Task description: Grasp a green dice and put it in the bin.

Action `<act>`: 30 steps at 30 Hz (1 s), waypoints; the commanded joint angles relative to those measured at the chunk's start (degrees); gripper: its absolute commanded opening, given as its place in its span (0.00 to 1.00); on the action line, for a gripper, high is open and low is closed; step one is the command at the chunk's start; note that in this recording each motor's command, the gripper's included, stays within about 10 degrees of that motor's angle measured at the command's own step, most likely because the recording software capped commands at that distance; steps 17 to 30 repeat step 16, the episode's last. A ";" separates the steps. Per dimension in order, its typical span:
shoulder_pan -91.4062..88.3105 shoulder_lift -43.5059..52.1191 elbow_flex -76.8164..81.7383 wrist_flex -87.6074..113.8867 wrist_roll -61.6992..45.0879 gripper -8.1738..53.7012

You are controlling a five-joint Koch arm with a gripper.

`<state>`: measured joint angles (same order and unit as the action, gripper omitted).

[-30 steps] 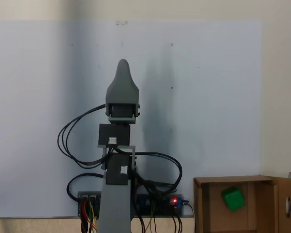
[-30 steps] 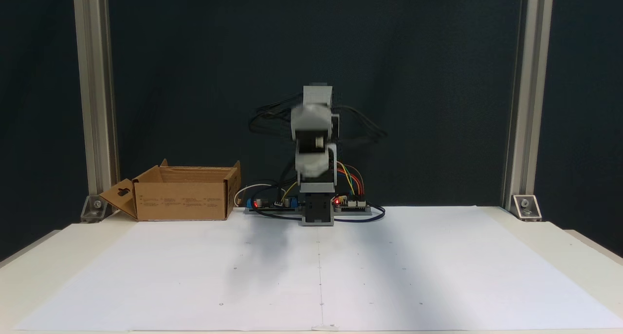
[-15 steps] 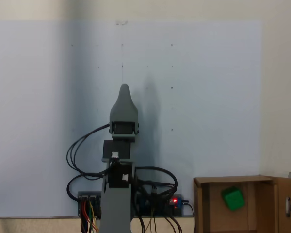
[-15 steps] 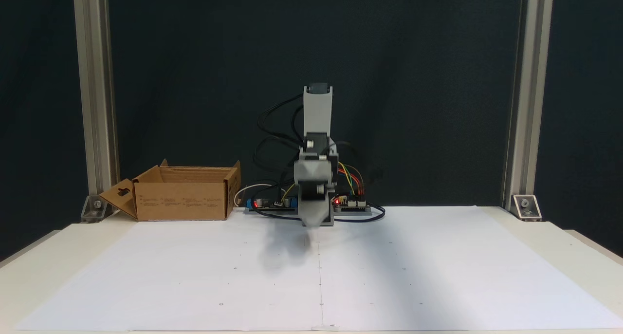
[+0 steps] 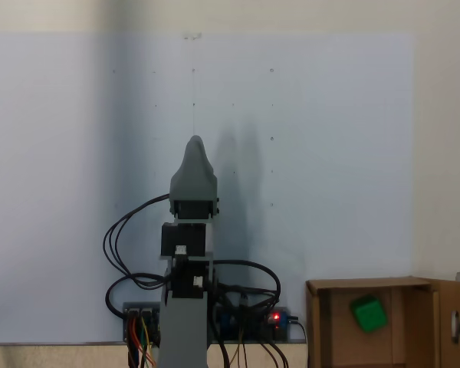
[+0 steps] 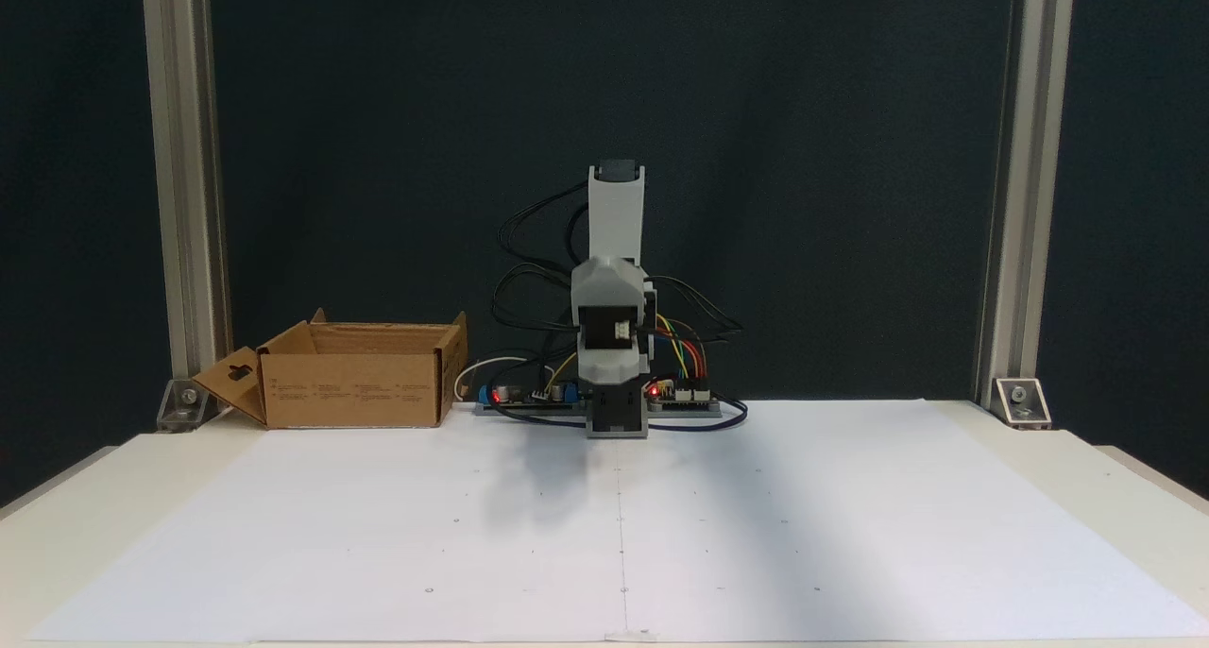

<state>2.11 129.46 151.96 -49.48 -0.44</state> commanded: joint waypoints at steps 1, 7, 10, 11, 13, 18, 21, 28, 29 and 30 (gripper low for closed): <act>-0.09 6.50 9.91 -9.82 0.18 0.83; -0.18 6.42 10.53 -14.92 -0.18 0.85; -2.64 6.15 10.53 -14.92 0.00 0.85; -2.99 6.24 10.53 -14.92 0.00 0.85; -2.90 6.24 10.53 -14.92 -0.09 0.85; -3.08 6.24 10.53 -14.92 -0.09 0.85; -3.08 6.24 10.53 -14.92 -0.09 0.85; -3.08 6.24 10.53 -14.92 -0.09 0.85; -3.08 6.24 10.53 -14.92 -0.09 0.85; -3.08 6.24 10.53 -14.92 -0.09 0.85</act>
